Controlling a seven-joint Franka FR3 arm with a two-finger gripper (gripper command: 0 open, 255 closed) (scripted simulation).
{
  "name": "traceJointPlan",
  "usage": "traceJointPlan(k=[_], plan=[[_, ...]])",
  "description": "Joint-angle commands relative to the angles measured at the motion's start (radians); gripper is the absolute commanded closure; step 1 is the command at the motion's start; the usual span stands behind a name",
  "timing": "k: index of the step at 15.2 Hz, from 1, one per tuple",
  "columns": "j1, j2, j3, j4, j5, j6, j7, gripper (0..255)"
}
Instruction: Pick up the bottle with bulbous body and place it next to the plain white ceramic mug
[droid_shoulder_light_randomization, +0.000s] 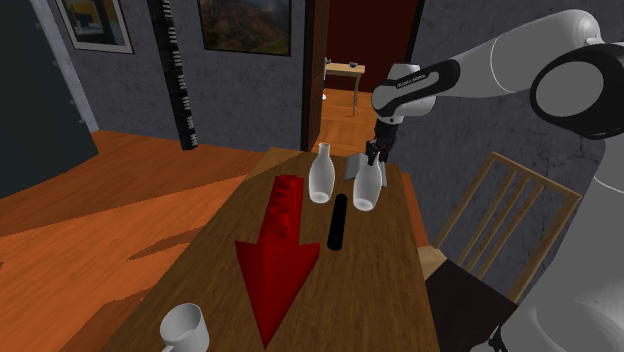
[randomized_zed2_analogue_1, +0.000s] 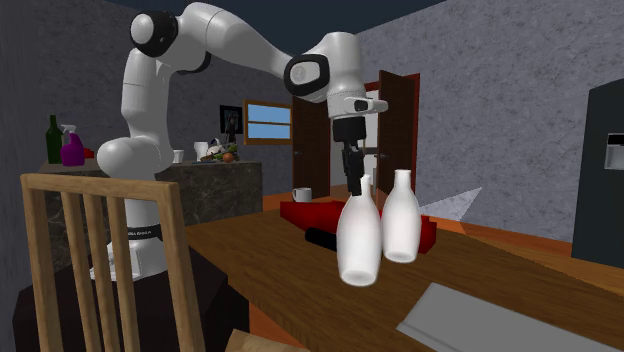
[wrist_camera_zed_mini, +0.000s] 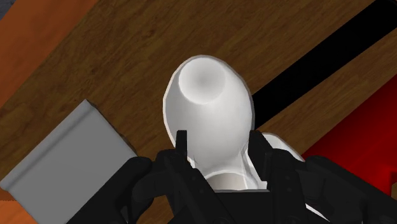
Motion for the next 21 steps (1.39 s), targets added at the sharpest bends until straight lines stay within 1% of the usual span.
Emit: traceJointPlan(k=[1, 11, 21], plan=[[0.0, 0.0, 0.0, 0.0, 0.0, 0.0, 0.0, 255], [0.002, -0.038, -0.003, 0.089, -0.02, -0.125, 0.016, 255], [0.002, -0.055, -0.005, 0.203, -0.029, -0.255, 0.026, 255]])
